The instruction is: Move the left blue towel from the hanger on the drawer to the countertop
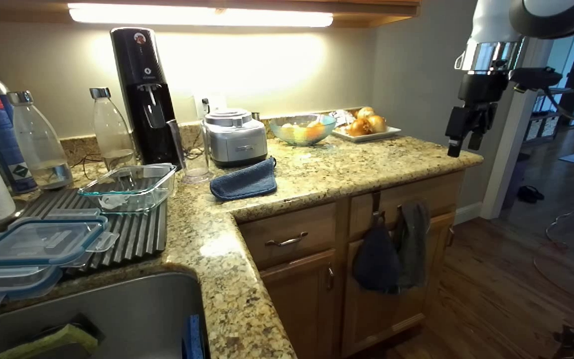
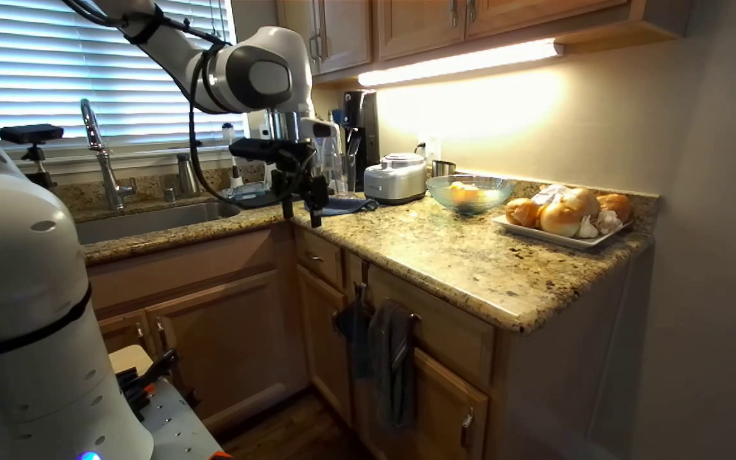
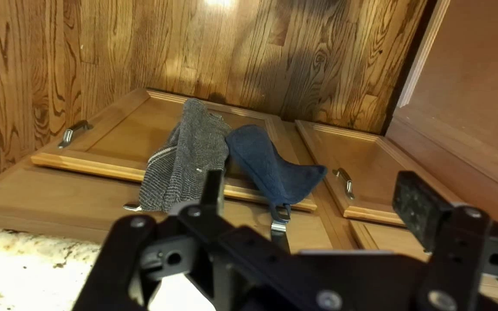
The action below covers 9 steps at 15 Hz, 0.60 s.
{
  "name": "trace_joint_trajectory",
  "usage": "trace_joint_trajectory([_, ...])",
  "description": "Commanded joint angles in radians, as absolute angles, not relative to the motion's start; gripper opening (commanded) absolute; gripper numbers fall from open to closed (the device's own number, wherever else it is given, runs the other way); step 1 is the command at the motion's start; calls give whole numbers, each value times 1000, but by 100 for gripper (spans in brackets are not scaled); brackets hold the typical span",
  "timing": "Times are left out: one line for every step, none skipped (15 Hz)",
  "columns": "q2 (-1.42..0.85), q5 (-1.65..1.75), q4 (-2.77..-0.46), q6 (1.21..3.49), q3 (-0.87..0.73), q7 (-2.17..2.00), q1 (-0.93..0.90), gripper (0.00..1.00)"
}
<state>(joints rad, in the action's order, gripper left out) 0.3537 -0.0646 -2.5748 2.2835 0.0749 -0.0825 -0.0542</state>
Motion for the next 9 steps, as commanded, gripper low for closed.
trace_joint_trajectory([351, -63, -2574, 2282, 72, -84, -56, 100])
trace_joint_trajectory([352, -63, -2573, 2282, 72, -85, -55, 100])
trace_joint_trajectory([352, -63, -2573, 2282, 72, -85, -55, 100])
trace_joint_trajectory([352, -63, -2573, 2282, 73, -86, -55, 100])
trace_joint_trajectory([352, -63, -2573, 2282, 73, -86, -55, 100])
trace_joint_trajectory([352, -63, -2573, 2282, 73, -86, -55, 100])
trace_joint_trajectory([343, -71, -2579, 2298, 68, -71, -59, 100])
trace_joint_trajectory([324, -80, -2585, 2322, 64, -63, -60, 100])
trace_joint_trajectory([306, -86, -2585, 2325, 63, -72, -58, 100])
